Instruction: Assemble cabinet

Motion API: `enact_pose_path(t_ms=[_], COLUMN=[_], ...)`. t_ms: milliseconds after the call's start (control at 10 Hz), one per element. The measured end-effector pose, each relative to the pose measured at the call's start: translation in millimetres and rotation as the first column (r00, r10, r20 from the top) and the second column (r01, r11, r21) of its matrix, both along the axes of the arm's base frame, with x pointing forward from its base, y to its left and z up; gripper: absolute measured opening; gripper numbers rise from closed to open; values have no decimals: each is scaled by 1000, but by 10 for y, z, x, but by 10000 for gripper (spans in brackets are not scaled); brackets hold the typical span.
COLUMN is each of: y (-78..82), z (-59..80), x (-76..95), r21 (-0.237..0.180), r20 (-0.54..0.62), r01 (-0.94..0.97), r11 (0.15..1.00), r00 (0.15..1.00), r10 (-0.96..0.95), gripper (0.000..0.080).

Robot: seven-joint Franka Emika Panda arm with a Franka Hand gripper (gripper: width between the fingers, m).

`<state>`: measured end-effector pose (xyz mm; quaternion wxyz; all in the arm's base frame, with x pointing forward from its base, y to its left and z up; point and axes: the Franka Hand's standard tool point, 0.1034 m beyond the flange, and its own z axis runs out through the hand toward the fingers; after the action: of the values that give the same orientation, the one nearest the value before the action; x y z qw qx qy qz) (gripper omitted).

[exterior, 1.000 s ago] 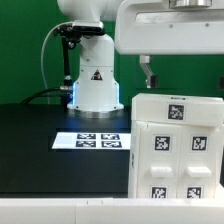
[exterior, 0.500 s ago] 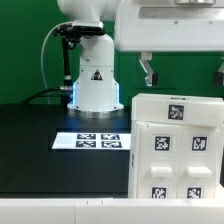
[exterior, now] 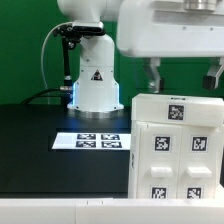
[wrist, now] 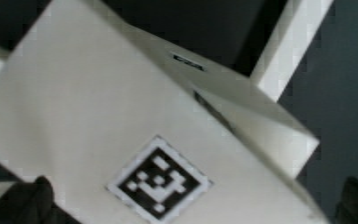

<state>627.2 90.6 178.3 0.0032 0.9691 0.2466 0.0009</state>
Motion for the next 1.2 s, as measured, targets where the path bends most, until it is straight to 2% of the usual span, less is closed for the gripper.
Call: enact_pose_path(t_ms=[100, 400, 600, 800, 1000, 1200], y=[-1, -61, -119, -103, -158, -180], z=[40, 25, -15, -83, -206, -269], x=[-2, 0, 55, 65, 65, 45], r21=[3, -11, -46, -56, -62, -66], r20=[6, 1, 6, -2, -16, -8], r01=[-55, -187, -441, -531, -519, -445], r11=[998, 982, 896, 845, 852, 893], r00=[998, 982, 897, 847, 854, 895], r10=[55, 187, 442, 532, 519, 445], gripper=[797, 797, 797, 797, 797, 797])
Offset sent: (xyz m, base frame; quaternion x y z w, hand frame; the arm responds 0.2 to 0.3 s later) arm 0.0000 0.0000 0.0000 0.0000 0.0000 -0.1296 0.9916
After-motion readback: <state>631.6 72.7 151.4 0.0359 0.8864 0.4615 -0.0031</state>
